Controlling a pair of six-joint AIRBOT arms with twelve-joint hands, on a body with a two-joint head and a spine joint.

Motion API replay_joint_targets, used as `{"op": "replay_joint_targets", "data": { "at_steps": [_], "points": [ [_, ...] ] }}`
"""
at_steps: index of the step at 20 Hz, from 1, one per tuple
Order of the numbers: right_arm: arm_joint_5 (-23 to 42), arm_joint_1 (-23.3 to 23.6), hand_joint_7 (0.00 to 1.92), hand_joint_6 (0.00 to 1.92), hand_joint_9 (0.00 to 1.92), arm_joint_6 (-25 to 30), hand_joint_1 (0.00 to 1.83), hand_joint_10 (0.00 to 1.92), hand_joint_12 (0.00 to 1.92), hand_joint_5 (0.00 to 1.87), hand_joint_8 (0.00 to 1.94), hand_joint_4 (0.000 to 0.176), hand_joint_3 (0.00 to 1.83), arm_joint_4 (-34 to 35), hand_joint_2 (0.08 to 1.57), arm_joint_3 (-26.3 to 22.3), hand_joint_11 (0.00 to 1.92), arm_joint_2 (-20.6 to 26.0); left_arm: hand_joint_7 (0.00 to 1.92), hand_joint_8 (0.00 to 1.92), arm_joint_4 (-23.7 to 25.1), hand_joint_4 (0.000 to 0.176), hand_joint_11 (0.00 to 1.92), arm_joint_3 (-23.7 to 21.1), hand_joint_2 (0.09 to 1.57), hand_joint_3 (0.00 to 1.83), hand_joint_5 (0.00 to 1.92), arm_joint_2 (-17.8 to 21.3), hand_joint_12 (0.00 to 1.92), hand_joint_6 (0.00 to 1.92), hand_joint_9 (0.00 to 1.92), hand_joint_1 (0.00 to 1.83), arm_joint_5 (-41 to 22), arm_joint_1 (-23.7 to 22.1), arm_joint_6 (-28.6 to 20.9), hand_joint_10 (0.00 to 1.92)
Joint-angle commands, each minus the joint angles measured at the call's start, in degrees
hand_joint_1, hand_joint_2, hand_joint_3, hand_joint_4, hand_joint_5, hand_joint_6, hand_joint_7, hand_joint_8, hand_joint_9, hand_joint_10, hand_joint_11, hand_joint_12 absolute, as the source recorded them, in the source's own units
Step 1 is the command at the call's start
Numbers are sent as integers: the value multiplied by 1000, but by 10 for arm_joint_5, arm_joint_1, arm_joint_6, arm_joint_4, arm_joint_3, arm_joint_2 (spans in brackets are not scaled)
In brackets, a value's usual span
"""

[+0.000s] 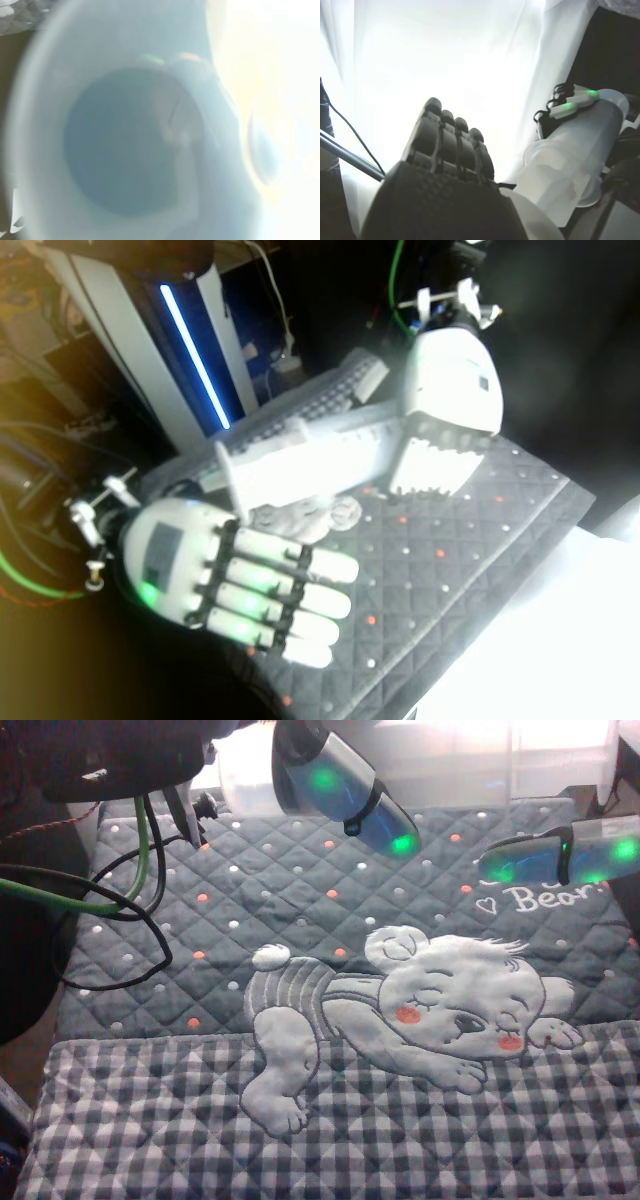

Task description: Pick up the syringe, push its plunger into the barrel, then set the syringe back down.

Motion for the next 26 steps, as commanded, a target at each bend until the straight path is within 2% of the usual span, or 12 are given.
{"op": "replay_joint_targets", "data": {
  "at_steps": [1, 4, 6, 7, 9, 11, 14, 18, 20, 22, 24, 26],
  "points": [
    [77, 10, 0, 0, 0, 4, 617, 0, 6, 0, 0, 119, 0, -51, 514, -11, 32, -3, 1465, 1921, -28, 0, 1523, 1, 1049, 88, 1267, -7, 1921, 1921, 1515, 1509, -10, -14, -13, 1921],
    [77, 10, 0, 0, 0, 4, 584, 0, 21, 0, 0, 85, 0, -57, 481, -15, 66, 0, 1410, 1921, -32, 0, 1529, 7, 1040, 91, 1231, -8, 1921, 1921, 1487, 1542, -6, -14, -13, 1921],
    [77, 10, 0, 0, 0, 4, 573, 0, 19, 0, 0, 92, 0, -59, 467, -14, 62, 0, 1391, 1921, -34, 0, 1529, 8, 1044, 97, 1209, -10, 1921, 1921, 1475, 1536, -4, -14, -13, 1921],
    [77, 10, 0, 0, 0, 4, 537, 0, 20, 0, 0, 87, 0, -59, 487, -14, 65, 0, 1350, 1921, -34, 0, 1514, 9, 1048, 98, 1177, -11, 1921, 1921, 1442, 1522, -4, -14, -13, 1921],
    [77, 10, 0, 0, 0, 4, 562, 0, 3, 0, 0, 96, 2, -59, 522, -13, 27, 0, 1324, 1921, -34, 0, 1491, 11, 1061, 101, 1144, -15, 1921, 1921, 1417, 1493, -3, -14, -13, 1921],
    [77, 13, 0, 0, 0, 4, 573, 0, 9, 0, 0, 94, 12, -59, 545, -12, 40, 0, 1323, 1921, -34, 0, 1489, 11, 1062, 103, 1148, -18, 1921, 1921, 1416, 1503, -3, -14, -13, 1921],
    [77, 15, 0, 0, 0, 4, 628, 0, 0, 0, 0, 118, 16, -59, 571, -12, 18, 0, 1334, 1921, -34, 0, 1486, 12, 1046, 91, 1171, -23, 1921, 1921, 1423, 1529, -3, -14, -13, 1921],
    [78, 19, 0, 0, 0, 4, 675, 0, 0, 0, 0, 123, 21, -58, 615, -12, 0, -1, 1398, 1921, -34, 0, 1530, 13, 1057, 109, 1219, -27, 1921, 1921, 1481, 1508, -3, -14, -13, 1921],
    [78, 22, 0, 0, 0, 4, 692, 0, 0, 0, 0, 112, 23, -58, 641, -12, 0, -1, 1405, 1921, -34, 0, 1531, 13, 1051, 117, 1229, -28, 1921, 1921, 1481, 1514, -3, -14, -13, 1921],
    [79, 22, 0, 0, 0, 4, 634, 0, 3, 0, 0, 94, 3, -58, 609, -12, 7, 0, 1407, 1921, -28, 0, 1549, 13, 981, 273, 1197, -27, 1921, 1921, 1494, 1532, -1, -14, -13, 1921],
    [79, 22, 0, 0, 0, 4, 613, 0, 0, 0, 0, 85, 0, -58, 580, -15, 0, 0, 1429, 1921, -23, 0, 1567, 13, 904, 455, 1212, -25, 1921, 1921, 1512, 1508, 3, -14, -13, 1921],
    [79, 22, 0, 0, 0, 4, 601, 0, 0, 0, 0, 109, 0, -61, 568, -18, 0, 9, 1433, 1921, -17, 0, 1582, 11, 856, 516, 1225, -22, 1921, 1921, 1520, 1547, 6, -15, -13, 1921]
  ]
}}
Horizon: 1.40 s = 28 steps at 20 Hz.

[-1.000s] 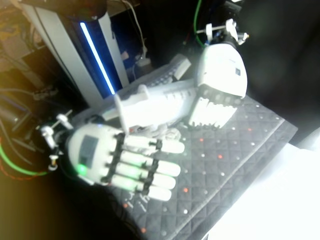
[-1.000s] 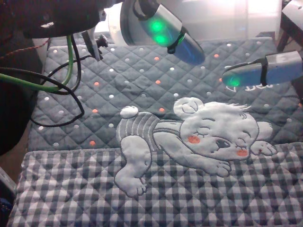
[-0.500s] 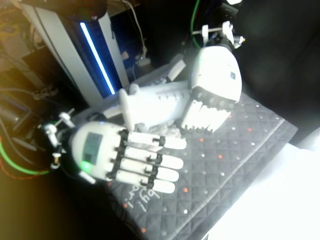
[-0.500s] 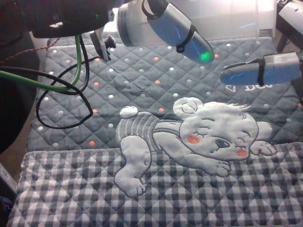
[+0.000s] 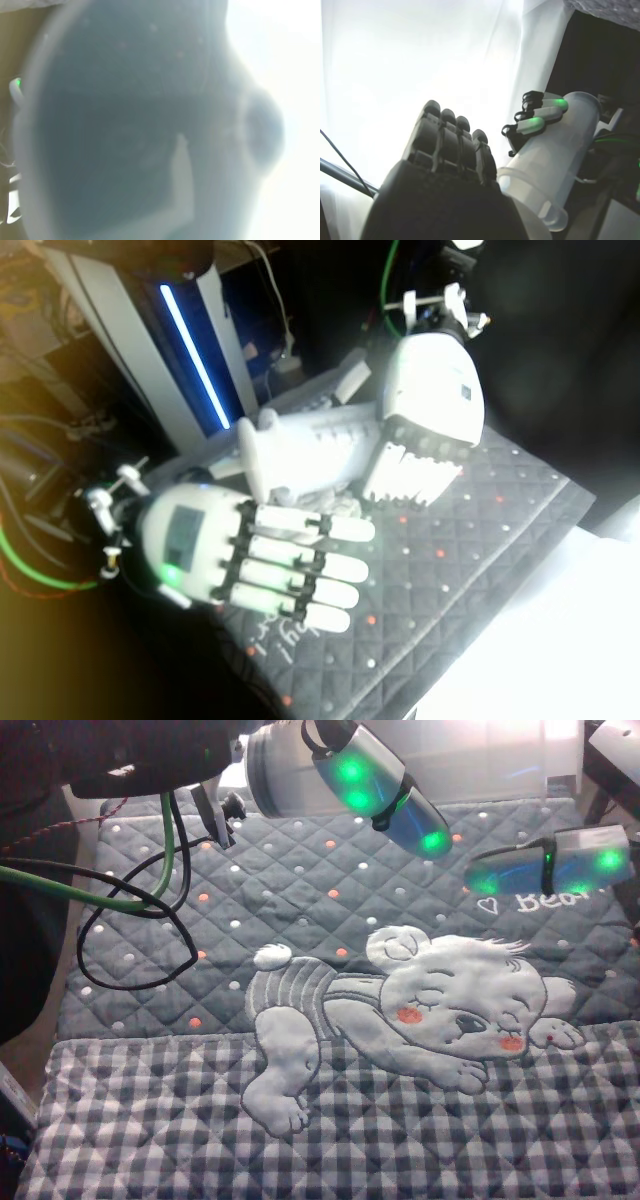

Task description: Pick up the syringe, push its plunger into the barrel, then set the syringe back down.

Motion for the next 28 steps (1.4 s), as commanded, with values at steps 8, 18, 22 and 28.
{"op": "replay_joint_targets", "data": {
  "at_steps": [8, 18, 22, 28],
  "points": [
    [98, 11, 0, 0, 0, -10, 633, 0, 0, 0, 0, 164, 0, -31, 529, -31, 0, 49, 1332, 1921, 18, 0, 1478, -22, 937, 302, 1096, 30, 1921, 1918, 1424, 1541, 30, -9, 0, 1921],
    [127, 11, 0, 0, 0, -30, 634, 0, 0, 0, 0, 144, 0, -46, 458, -66, 0, 79, 1375, 1921, 45, 0, 1519, -22, 1028, 116, 1234, 27, 1921, 1921, 1467, 1533, 59, 10, 0, 1921],
    [144, 11, 0, 0, 0, -31, 544, 0, 8, 0, 0, 147, 14, -58, 504, -76, 20, 86, 1325, 1921, 48, 0, 1383, -7, 1026, 125, 1232, 10, 1921, 1921, 1369, 1505, 71, 29, 0, 1921],
    [155, 11, 0, 0, 0, -38, 683, 0, 22, 0, 0, 156, 12, -64, 667, -87, 32, 95, 1320, 1921, 47, 0, 1374, 9, 988, 102, 1221, -9, 1921, 1921, 1362, 1506, 83, 55, 0, 1921]
  ]
}}
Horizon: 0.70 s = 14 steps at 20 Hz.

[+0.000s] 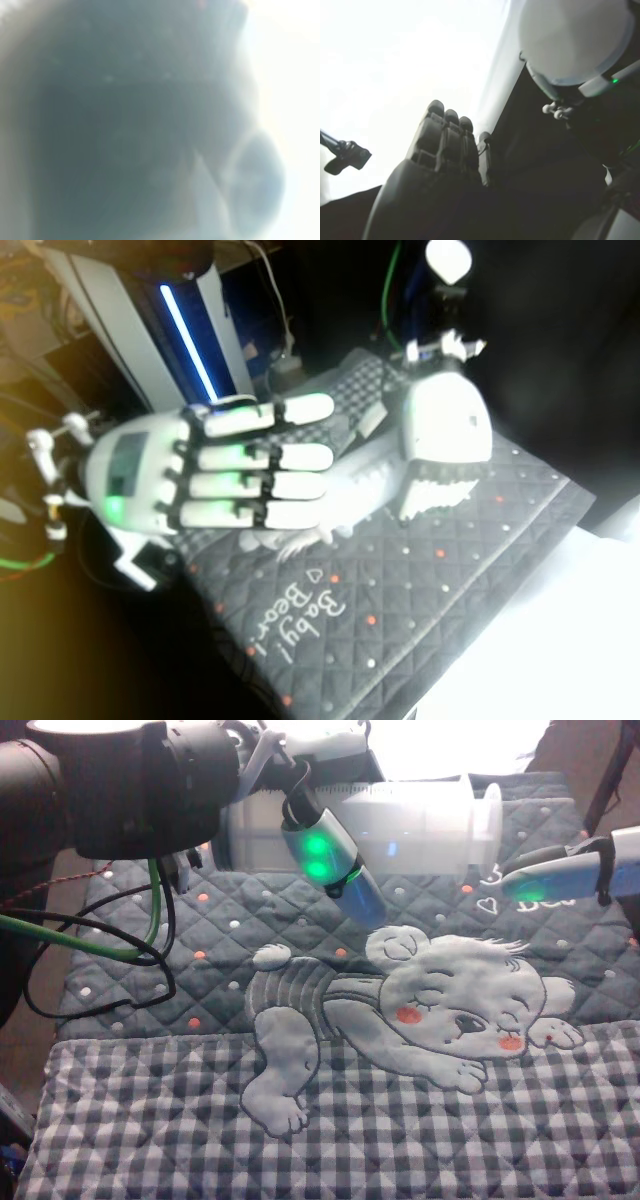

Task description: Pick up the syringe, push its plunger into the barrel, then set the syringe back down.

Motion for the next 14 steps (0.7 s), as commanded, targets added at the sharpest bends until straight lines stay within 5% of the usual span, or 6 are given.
{"op": "replay_joint_targets", "data": {
  "at_steps": [1, 5, 9, 11, 13, 14],
  "points": [
    [73, 8, 0, 0, 0, 0, 691, 0, 15, 0, 0, 145, 10, 13, 673, -1, 10, 5, 1309, 1921, -6, 0, 1301, 3, 1039, 132, 1208, -4, 1921, 1921, 1304, 1496, -8, -1, -5, 1921],
    [74, 8, 0, 0, 0, 0, 693, 0, 23, 0, 0, 132, 7, 13, 683, -1, 20, 5, 1320, 1921, -6, 0, 1207, 5, 813, 485, 1258, -7, 1921, 1921, 1280, 1501, -7, 7, -5, 1921],
    [74, 8, 0, 0, 0, 0, 681, 0, 42, 0, 0, 154, 0, 13, 658, -1, 55, 5, 1145, 1921, -5, 0, 1385, 3, 556, 1511, 1019, -7, 1921, 1910, 1370, 1257, -12, 7, -5, 1921],
    [75, 8, 0, 0, 0, 0, 708, 0, 33, 0, 0, 131, 6, 13, 682, 0, 26, 5, 1012, 1917, -5, 61, 1395, 1, 598, 1528, 896, -6, 1921, 1921, 1321, 1165, -13, 7, -5, 1921],
    [75, 8, 0, 0, 0, -1, 686, 0, 43, 0, 0, 134, 1, 13, 674, 0, 42, 5, 1123, 1921, -5, 116, 1339, -4, 729, 873, 957, -4, 1921, 1921, 1238, 1361, -16, 8, -5, 1921],
    [75, 8, 0, 0, 0, -1, 689, 0, 44, 0, 0, 130, 4, 13, 680, 0, 42, 5, 931, 1813, -3, 13, 1215, -5, 733, 1100, 794, -3, 1921, 1781, 1125, 1209, -16, 9, -5, 1921]
  ]
}}
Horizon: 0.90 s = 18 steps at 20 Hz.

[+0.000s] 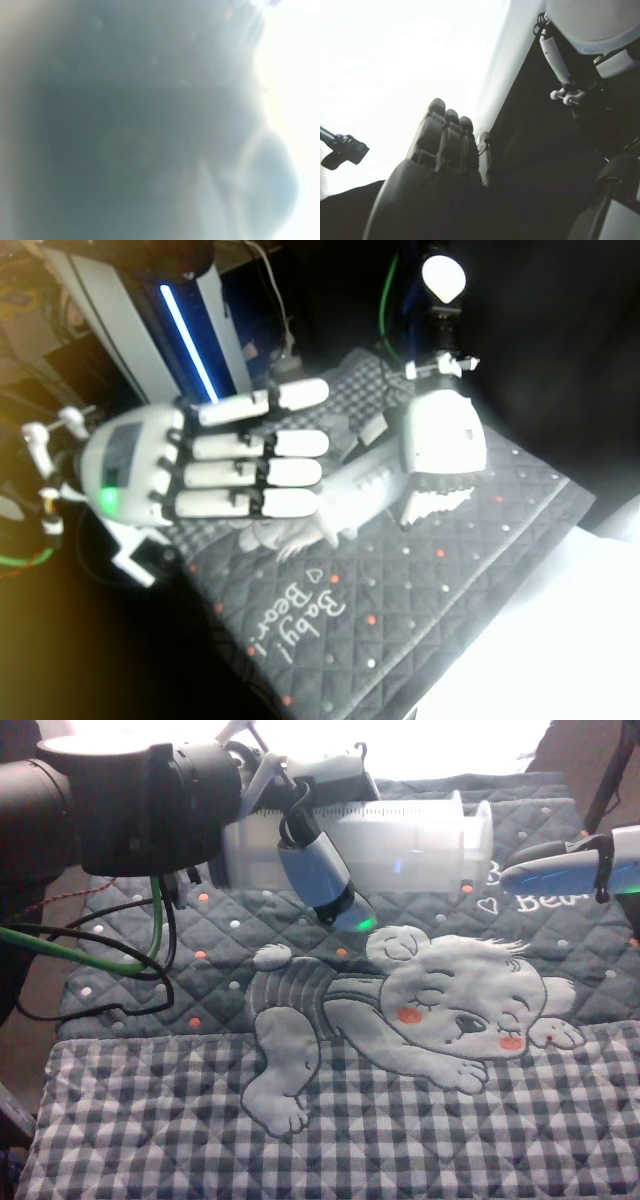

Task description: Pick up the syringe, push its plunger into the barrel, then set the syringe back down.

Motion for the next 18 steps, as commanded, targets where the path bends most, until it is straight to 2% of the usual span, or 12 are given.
{"op": "replay_joint_targets", "data": {
  "at_steps": [1, 2, 3, 4, 5, 6, 7, 9, 15, 16, 17, 18],
  "points": [
    [73, 8, 0, 0, 0, -1, 704, 0, 52, 0, 0, 121, 5, 13, 686, 0, 53, 5, 915, 1689, -3, 0, 1131, -2, 734, 1073, 773, 0, 1921, 1665, 1051, 1193, -16, -6, -5, 1921],
    [74, 8, 0, 0, 0, -1, 711, 0, 61, 0, 0, 127, 4, 13, 687, 0, 69, 5, 827, 1489, -3, 0, 802, -3, 1021, 504, 659, 1, 1921, 1547, 801, 1147, -16, -6, -5, 1775],
    [74, 8, 0, 0, 0, -1, 689, 0, 80, 0, 0, 126, 3, 13, 685, 0, 100, 5, 877, 1299, -3, 0, 743, -3, 1143, 157, 710, 2, 1818, 1358, 790, 1166, -17, -6, -5, 1528],
    [74, 8, 0, 0, 0, -1, 694, 0, 74, 0, 0, 132, 3, 13, 689, -1, 74, 5, 784, 652, -3, 12, 588, -5, 1095, 41, 663, 4, 1391, 733, 747, 1009, -17, -5, -5, 900],
    [74, 8, 0, 0, 0, -1, 693, 0, 73, 0, 0, 127, 6, 13, 697, -1, 65, 5, 827, 213, -3, 0, 485, -6, 1064, 7, 738, 5, 1076, 301, 786, 1001, -18, -4, -5, 424],
    [74, 8, 0, 0, 0, -1, 689, 0, 68, 0, 0, 126, 4, 13, 695, -1, 43, 5, 797, 53, -3, 0, 455, -7, 1017, 0, 775, 5, 815, 84, 766, 996, -19, -4, -5, 152],
    [74, 8, 0, 0, 0, -1, 682, 0, 64, 0, 0, 126, 4, 14, 697, -1, 20, 5, 713, 10, -3, 0, 446, -7, 1001, 0, 730, 6, 663, 17, 710, 947, -19, -4, -5, 35],
    [75, 8, 0, 0, 0, -1, 704, 0, 78, 0, 0, 139, 2, 14, 699, -1, 37, 5, 411, 0, -3, 90, 204, -7, 914, 3, 438, 7, 675, 0, 420, 775, -19, -4, -5, 0],
    [77, 8, 0, 0, 0, -1, 692, 0, 96, 0, 0, 142, 0, 14, 679, -1, 26, 5, 314, 5, -3, 114, 14, -9, 822, 0, 320, 10, 707, 5, 297, 771, -19, -4, -5, 8],
    [77, 8, 0, 0, 0, -1, 703, 0, 97, 0, 0, 146, 5, 14, 702, -1, 8, 5, 182, 7, -3, 174, 0, -9, 754, 0, 205, 10, 376, 5, 174, 682, -19, -4, -5, 7],
    [77, 8, 0, 0, 0, -1, 703, 0, 97, 0, 0, 146, 5, 14, 702, -1, 8, 5, 182, 7, -3, 174, 0, -9, 754, 0, 205, 10, 376, 5, 174, 682, -19, -4, -5, 7],
    [77, 8, 0, 0, 0, -1, 702, 0, 120, 0, 0, 142, 0, 14, 688, -1, 39, 5, 71, 4, -3, 176, 0, -10, 703, 0, 107, 10, 42, 2, 71, 667, -19, -3, -5, 3]
  ]
}}
